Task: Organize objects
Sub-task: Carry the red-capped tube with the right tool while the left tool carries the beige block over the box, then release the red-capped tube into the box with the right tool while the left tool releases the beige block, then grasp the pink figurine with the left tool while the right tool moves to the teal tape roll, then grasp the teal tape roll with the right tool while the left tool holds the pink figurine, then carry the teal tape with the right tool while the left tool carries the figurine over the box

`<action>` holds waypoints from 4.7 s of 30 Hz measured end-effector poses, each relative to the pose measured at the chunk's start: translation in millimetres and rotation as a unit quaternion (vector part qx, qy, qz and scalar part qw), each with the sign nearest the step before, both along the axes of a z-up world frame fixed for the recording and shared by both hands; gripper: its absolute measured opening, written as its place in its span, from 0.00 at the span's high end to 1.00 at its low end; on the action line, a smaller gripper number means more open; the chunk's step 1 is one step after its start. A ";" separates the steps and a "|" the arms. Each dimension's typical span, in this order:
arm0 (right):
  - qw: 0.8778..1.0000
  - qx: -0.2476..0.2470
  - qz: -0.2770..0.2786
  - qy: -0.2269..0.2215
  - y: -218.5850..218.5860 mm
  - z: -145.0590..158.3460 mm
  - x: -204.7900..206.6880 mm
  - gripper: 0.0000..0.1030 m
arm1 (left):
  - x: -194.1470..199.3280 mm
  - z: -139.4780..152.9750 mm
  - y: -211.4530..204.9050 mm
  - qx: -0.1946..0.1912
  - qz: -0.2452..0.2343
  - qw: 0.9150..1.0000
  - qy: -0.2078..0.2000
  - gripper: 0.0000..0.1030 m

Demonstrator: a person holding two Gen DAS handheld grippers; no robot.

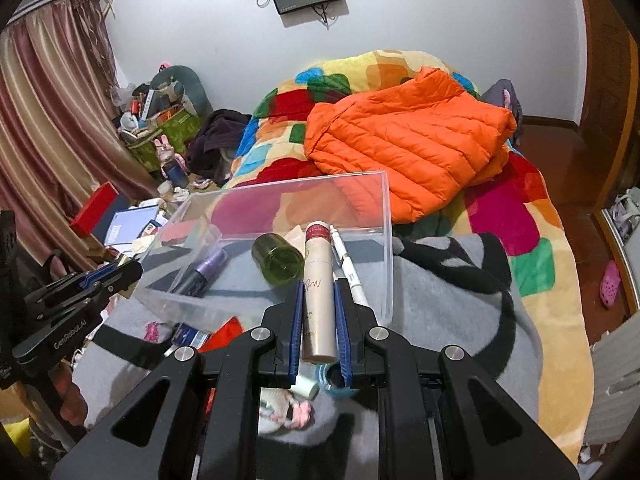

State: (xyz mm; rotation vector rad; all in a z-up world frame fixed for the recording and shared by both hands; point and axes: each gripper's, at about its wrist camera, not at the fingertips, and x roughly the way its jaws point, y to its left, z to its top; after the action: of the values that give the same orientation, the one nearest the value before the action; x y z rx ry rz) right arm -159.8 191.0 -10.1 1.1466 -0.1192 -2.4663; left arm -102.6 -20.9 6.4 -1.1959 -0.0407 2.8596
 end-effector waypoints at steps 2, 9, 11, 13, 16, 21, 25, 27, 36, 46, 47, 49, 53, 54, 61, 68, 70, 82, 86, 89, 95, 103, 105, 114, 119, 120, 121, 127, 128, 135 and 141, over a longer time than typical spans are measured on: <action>1.000 0.008 0.001 -0.003 -4.2 -2.7 -5.9 0.87 | -6.8 -4.0 3.5 -0.005 -0.003 1.000 -0.006 0.85; 0.999 0.037 0.013 -0.021 -22.5 -20.8 -23.1 0.87 | -30.9 -17.5 10.4 0.007 -0.018 0.999 -0.036 0.85; 0.999 0.045 0.015 -0.025 -26.6 -25.8 -26.1 0.87 | -34.6 -21.8 11.1 0.013 -0.022 0.999 -0.044 0.85; 0.998 0.057 0.016 -0.018 -30.7 -26.3 -25.4 0.87 | -37.3 -25.5 11.2 0.019 -0.026 0.998 -0.051 0.85; 0.998 0.063 0.024 -0.016 -34.6 -27.0 -24.7 0.87 | -38.7 -29.0 11.2 0.027 -0.032 0.998 -0.057 0.85; 0.997 0.073 0.026 -0.012 -38.1 -24.2 -21.3 0.86 | -31.4 -22.8 14.5 0.028 -0.044 0.997 -0.048 0.82; 0.997 0.073 0.028 -0.010 -37.8 -19.1 -15.9 0.80 | -23.0 -14.2 18.3 0.017 -0.046 0.998 -0.033 0.71; 0.997 0.071 0.029 -0.006 -36.0 -15.3 -10.8 0.75 | -17.1 -8.9 19.0 0.013 -0.046 0.999 -0.023 0.67; 0.999 0.040 0.026 0.016 -16.7 1.4 19.8 0.57 | 12.9 17.1 3.4 -0.014 -0.026 0.999 0.023 0.45; 1.000 0.010 0.018 -0.018 12.7 -7.9 36.7 0.56 | 32.3 -17.1 -26.8 -0.014 0.000 0.999 -0.034 0.41; 0.999 0.010 0.021 -0.023 13.3 -10.7 39.0 0.56 | 33.5 -21.7 -29.7 -0.012 0.002 0.999 -0.041 0.41; 0.999 0.018 0.029 -0.029 12.3 -17.2 44.2 0.56 | 35.8 -31.1 -36.1 -0.010 0.009 0.998 -0.054 0.41; 0.998 0.036 0.043 -0.043 7.1 -32.5 54.4 0.56 | 42.7 -47.4 -42.8 -0.009 0.013 0.997 -0.079 0.41; 0.997 0.039 0.045 -0.049 5.9 -37.1 56.0 0.56 | 44.6 -51.2 -43.8 -0.011 0.014 0.996 -0.083 0.41; 0.997 0.047 0.023 -0.064 12.6 -51.4 50.9 0.56 | 40.2 -64.5 -43.1 -0.006 0.015 0.994 -0.106 0.41; 0.996 0.057 -0.011 -0.070 13.7 -58.2 27.6 0.56 | 27.0 -67.5 -39.8 -0.008 0.012 0.993 -0.121 0.51; 0.995 0.061 -0.008 -0.076 9.2 -62.9 22.3 0.56 | 22.9 -72.5 -37.2 -0.013 0.006 0.991 -0.132 0.60; 0.995 0.064 -0.011 -0.070 0.4 -66.8 16.4 0.59 | 23.1 -72.0 -34.7 -0.033 0.011 0.993 -0.116 0.78; 0.996 0.051 -0.006 -0.068 3.3 -63.3 21.2 0.62 | 32.8 -61.2 -37.0 -0.029 0.018 0.996 -0.087 0.79; 0.997 0.052 -0.004 -0.063 3.3 -61.0 25.3 0.62 | 41.5 -52.5 -38.4 -0.007 0.020 0.997 -0.072 0.79; 0.995 0.076 -0.004 -0.060 -4.3 -65.0 20.0 0.62 | 52.5 -28.4 -36.5 0.012 0.020 0.999 -0.037 0.79; 0.995 0.061 -0.004 -0.078 -4.6 -66.4 9.5 0.61 | 54.5 9.0 -33.2 0.017 0.021 0.999 0.019 0.79; 0.995 0.051 -0.005 -0.085 -3.5 -67.7 7.6 0.59 | 50.6 15.1 -32.4 0.024 0.020 0.999 0.027 0.79; 0.993 0.033 -0.018 -0.113 -1.3 -78.9 -2.7 0.65 | 34.5 32.4 -24.0 0.031 0.014 0.998 0.049 0.78; 0.993 0.019 -0.023 -0.113 9.6 -76.6 4.4 0.65 | 24.1 37.9 -23.5 0.027 0.016 0.998 0.057 0.78; 0.993 0.016 -0.025 -0.113 12.0 -75.9 6.6 0.65 | 22.2 37.6 -23.3 0.026 0.016 0.998 0.057 0.78; 0.993 0.015 -0.026 -0.113 13.8 -74.9 8.3 0.65 | 19.8 36.9 -23.3 0.024 0.017 0.998 0.056 0.79; 0.996 0.003 -0.029 -0.082 25.0 -50.9 22.2 0.65 | 4.6 24.0 -26.4 0.034 0.019 0.999 0.035 0.78; 0.997 0.000 -0.029 -0.073 25.4 -44.0 24.1 0.65 | 3.3 23.1 -27.2 0.038 0.019 0.999 0.033 0.79; 1.000 -0.018 -0.014 -0.004 18.2 7.9 30.8 0.65 | -2.5 34.0 -36.9 0.079 0.021 0.996 0.040 0.79; 0.999 -0.017 -0.003 0.032 2.9 28.9 21.7 0.65 | 1.2 54.7 -37.9 0.078 0.023 0.994 0.069 0.78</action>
State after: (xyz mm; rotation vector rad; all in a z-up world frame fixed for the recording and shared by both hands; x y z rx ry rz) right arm -138.0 193.9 18.8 1.0531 -0.1443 -2.4942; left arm -101.4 -58.8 61.1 -0.9812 -0.2859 2.9058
